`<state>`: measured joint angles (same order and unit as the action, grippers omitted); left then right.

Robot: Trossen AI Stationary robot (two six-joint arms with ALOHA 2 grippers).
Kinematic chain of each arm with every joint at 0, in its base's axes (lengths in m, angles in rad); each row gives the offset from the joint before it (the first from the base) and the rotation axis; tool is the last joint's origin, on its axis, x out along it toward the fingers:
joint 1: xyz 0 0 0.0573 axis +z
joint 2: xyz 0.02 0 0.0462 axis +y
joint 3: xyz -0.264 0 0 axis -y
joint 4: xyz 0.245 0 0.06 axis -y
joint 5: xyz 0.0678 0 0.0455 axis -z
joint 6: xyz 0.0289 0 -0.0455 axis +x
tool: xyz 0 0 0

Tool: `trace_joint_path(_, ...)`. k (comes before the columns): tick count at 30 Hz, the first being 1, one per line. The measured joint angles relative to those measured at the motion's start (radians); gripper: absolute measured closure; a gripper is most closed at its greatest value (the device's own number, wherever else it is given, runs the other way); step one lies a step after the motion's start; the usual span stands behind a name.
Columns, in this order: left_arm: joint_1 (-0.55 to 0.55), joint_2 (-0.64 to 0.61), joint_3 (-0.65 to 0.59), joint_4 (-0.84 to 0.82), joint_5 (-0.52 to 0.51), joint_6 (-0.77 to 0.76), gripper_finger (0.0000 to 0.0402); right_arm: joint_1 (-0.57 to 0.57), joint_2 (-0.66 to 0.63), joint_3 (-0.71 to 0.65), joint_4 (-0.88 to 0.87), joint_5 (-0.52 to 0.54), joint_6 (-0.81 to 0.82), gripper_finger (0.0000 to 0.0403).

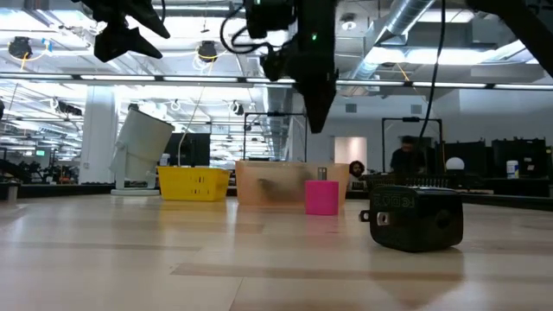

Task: Pick and place items into bin
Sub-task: Put the black charger adapter into the yellow bin

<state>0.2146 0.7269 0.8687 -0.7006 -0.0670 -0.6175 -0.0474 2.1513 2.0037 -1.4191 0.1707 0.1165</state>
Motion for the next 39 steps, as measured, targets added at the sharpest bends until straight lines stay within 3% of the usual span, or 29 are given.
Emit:
trace_joint_path(17, 0.0, 0.0, 0.0, 0.0, 0.0, 0.0, 0.0212, 0.339, 0.009, 0.0, -0.054, 0.027, 0.467, 0.0239)
trace_joint_path(29, 0.008, 0.015, -0.001, 0.012, -0.026, 0.0, 0.0212, 0.552, 0.008, -0.009, -0.147, 0.41, 1.054, 0.0253)
trace_joint_path(39, 0.008, 0.068, -0.001, 0.01, -0.026, 0.0, 0.0212, 0.729, -0.076, -0.161, -0.133, 0.47, 1.176, 0.0279)
